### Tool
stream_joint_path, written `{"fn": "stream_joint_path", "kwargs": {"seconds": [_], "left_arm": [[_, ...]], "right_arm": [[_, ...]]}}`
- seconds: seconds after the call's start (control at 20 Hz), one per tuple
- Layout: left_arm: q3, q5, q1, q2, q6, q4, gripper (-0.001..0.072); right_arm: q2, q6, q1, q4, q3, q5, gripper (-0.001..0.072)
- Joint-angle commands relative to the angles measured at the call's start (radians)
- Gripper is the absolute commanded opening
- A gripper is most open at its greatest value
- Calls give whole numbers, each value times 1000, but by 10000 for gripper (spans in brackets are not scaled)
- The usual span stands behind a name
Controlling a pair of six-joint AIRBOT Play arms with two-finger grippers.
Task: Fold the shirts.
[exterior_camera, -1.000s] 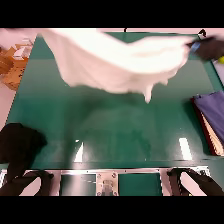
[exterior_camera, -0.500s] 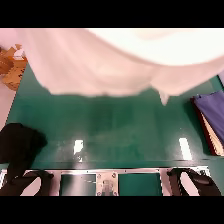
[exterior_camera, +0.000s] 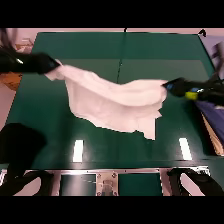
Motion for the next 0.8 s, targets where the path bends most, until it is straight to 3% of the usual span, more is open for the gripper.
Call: {"fn": "stream_joint_path", "kwargs": {"seconds": [0.0,0.2,0.3,0.35,0.4,0.45,0.5,0.6,0.75], "left_arm": [[-240,224,0,-174,103,-114,24],[-205,342,0,-363,235,-363,24],[-169,345,0,-402,259,-378,25],[-156,341,0,-403,255,-379,80],[-133,317,3,-402,252,-378,405],[-103,278,11,-401,243,-371,622],[-72,224,24,-399,236,-357,592],[-13,120,53,-398,179,-301,592],[32,-20,105,-397,78,-200,592]], "right_arm": [[-252,-47,67,45,-167,-246,20],[-510,-129,55,120,-14,-271,20],[-565,-129,47,118,71,-267,20],[-571,-129,40,117,106,-263,20],[-571,-129,24,111,146,-245,68],[-571,-129,5,99,186,-206,204],[-571,-129,-23,76,228,-143,306],[-571,-124,-103,10,288,18,360],[-568,-61,-263,-16,270,189,372]]}}
